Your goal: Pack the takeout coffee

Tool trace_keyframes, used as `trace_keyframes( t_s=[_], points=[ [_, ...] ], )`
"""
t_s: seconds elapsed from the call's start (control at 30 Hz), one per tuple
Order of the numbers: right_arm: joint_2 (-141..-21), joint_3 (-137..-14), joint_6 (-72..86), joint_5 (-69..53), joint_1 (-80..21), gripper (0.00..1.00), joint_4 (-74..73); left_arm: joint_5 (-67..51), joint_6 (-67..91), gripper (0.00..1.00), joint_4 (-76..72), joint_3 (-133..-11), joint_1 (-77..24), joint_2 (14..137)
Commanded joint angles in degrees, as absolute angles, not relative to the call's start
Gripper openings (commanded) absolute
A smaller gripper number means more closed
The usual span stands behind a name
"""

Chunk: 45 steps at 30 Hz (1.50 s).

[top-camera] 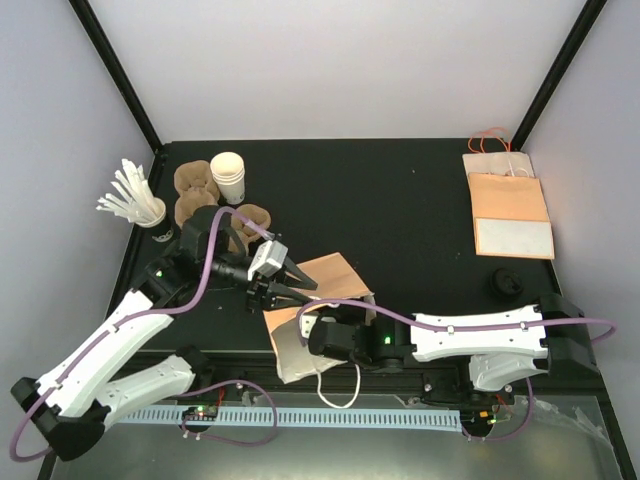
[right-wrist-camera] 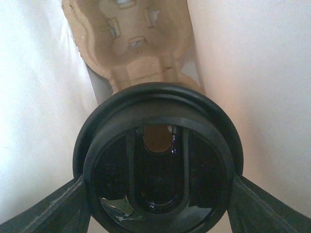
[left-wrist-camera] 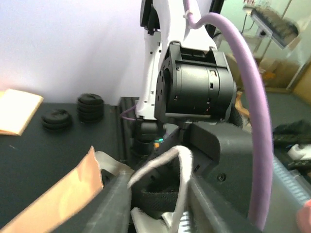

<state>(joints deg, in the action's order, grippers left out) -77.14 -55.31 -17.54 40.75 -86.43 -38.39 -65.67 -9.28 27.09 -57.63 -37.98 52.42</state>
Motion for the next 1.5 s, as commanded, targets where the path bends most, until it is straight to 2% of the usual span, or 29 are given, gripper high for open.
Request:
trace_keyframes(
  t_s=[0.0, 0.13, 0.27, 0.47, 0.6, 0.7, 0.77, 0.9, 1.0, 1.2, 1.47],
  points=[
    [-75.7, -54.1, -20.0, 41.4, -86.7, 0.41, -33.9, -58.9, -5.1, 0.47, 24.7, -57.1, -38.2, 49.1],
    [-75.8, -52.5, -21.6, 42.8, -86.7, 0.41, -31.8, -53.2, -0.8, 0.70, 25.9, -58.7, -37.7, 48.1],
    [-75.6, -52.3, -22.1, 43.1, -86.6, 0.41, -31.2, -38.2, 5.5, 0.87, 31.1, -63.3, -34.5, 49.4],
    [-75.2, -52.1, -22.9, 43.6, -86.5, 0.41, -30.8, -20.0, 9.8, 0.99, 50.3, -76.9, -28.7, 61.2],
    [-75.0, -51.9, -24.0, 43.8, -86.6, 0.41, -29.7, -19.3, 7.7, 0.99, 52.1, -77.2, -27.7, 70.6],
    [-75.3, -52.0, -24.6, 44.3, -86.6, 0.41, -29.0, -21.9, 1.3, 0.99, 55.6, -81.4, -27.5, 82.8],
    [-75.3, -51.7, -24.9, 44.3, -86.6, 0.41, -28.4, -21.3, 0.1, 0.89, 60.5, -87.0, -27.2, 90.4],
    [-75.2, -50.5, -25.8, 44.7, -86.5, 0.41, -26.9, -21.5, -0.6, 0.63, 65.2, -95.3, -26.9, 102.7],
    [-74.8, -50.0, -26.3, 44.9, -86.5, 0.41, -26.2, -21.9, -0.3, 0.51, 65.9, -99.2, -26.9, 108.3],
    [-74.7, -50.2, -26.0, 44.6, -86.6, 0.41, -26.5, -17.5, 0.6, 0.37, 66.9, -104.0, -26.3, 115.0],
    [-75.3, -50.4, -27.5, 44.6, -86.5, 0.41, -25.6, -21.6, -3.3, 0.20, 71.6, -106.2, -26.6, 123.6]
  ],
)
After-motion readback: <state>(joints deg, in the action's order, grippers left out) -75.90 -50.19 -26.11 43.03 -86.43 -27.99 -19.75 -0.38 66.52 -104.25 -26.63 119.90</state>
